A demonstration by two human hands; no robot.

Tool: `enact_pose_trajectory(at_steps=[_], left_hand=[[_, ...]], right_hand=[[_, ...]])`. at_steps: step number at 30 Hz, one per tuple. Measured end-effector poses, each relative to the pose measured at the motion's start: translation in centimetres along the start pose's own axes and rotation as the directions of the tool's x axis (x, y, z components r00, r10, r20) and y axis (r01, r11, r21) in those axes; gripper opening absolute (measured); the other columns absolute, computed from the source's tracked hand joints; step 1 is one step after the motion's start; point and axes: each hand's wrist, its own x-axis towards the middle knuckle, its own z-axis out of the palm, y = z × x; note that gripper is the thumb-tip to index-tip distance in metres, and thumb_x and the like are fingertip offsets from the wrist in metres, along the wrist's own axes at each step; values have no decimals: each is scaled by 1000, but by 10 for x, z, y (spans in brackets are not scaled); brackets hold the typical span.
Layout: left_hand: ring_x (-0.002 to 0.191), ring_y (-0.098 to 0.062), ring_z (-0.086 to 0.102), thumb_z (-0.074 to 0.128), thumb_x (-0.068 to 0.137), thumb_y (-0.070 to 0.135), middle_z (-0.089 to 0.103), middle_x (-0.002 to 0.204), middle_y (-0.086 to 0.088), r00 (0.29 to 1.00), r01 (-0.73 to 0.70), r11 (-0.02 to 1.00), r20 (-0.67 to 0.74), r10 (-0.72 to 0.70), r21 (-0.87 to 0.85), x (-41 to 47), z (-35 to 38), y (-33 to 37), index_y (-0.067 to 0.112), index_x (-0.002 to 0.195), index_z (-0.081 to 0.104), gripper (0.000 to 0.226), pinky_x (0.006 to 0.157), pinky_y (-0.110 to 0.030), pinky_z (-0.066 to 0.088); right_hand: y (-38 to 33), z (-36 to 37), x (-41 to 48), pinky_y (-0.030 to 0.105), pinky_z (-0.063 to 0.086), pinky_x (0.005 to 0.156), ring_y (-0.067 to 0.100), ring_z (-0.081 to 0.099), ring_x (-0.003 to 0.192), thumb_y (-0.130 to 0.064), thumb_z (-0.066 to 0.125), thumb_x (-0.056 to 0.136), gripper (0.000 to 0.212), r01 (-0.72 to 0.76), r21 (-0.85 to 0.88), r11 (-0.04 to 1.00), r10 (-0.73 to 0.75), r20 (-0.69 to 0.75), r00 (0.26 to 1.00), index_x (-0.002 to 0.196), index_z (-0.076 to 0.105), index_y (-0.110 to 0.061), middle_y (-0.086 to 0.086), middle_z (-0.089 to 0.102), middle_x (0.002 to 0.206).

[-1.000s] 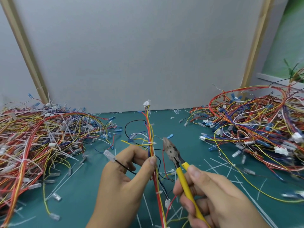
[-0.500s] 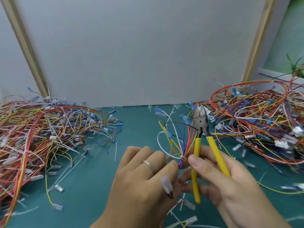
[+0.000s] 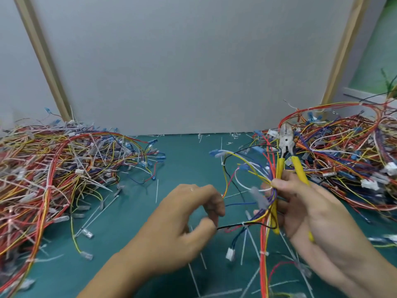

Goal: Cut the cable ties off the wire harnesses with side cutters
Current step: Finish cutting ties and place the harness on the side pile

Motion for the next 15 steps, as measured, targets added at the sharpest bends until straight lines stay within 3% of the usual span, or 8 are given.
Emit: enact_pose_trajectory(at_steps=[4, 8, 11, 15], left_hand=[[82, -15, 59, 48, 80, 21, 63, 77, 9, 996, 21, 999, -84, -24, -36, 0, -2, -1, 36, 82, 63, 20, 74, -35, 47], [80, -13, 62, 47, 80, 34, 66, 73, 6, 970, 133, 970, -176, -170, -202, 5, 2, -7, 29, 81, 68, 22, 76, -25, 46], [77, -10, 64, 52, 81, 29, 69, 74, 1, 914, 217, 890, -238, -330, -400, 9, 6, -8, 21, 81, 71, 20, 72, -19, 46], [82, -4, 64, 61, 82, 39, 73, 87, 4, 905, 238, 795, -171, -391, -558, 9, 10, -2, 19, 93, 73, 26, 73, -10, 46]], right_hand=[[0, -1, 8, 33, 54, 47, 20, 58, 54, -24, 70, 59, 15, 4, 125, 992, -3, -7, 1000, 73, 74, -21, 6, 60, 68], [-5, 4, 7, 31, 51, 43, 18, 53, 46, -17, 58, 66, 15, -49, 212, 976, 43, 31, 999, 64, 73, -20, 6, 56, 63], [-7, 7, 0, 31, 52, 46, 19, 53, 50, -15, 56, 72, 12, -68, 223, 972, 46, 100, 994, 72, 68, -14, 6, 56, 66], [-4, 11, -10, 32, 54, 48, 20, 54, 52, -15, 62, 67, 19, -128, 204, 971, 96, 157, 983, 85, 61, -8, 8, 54, 70]])
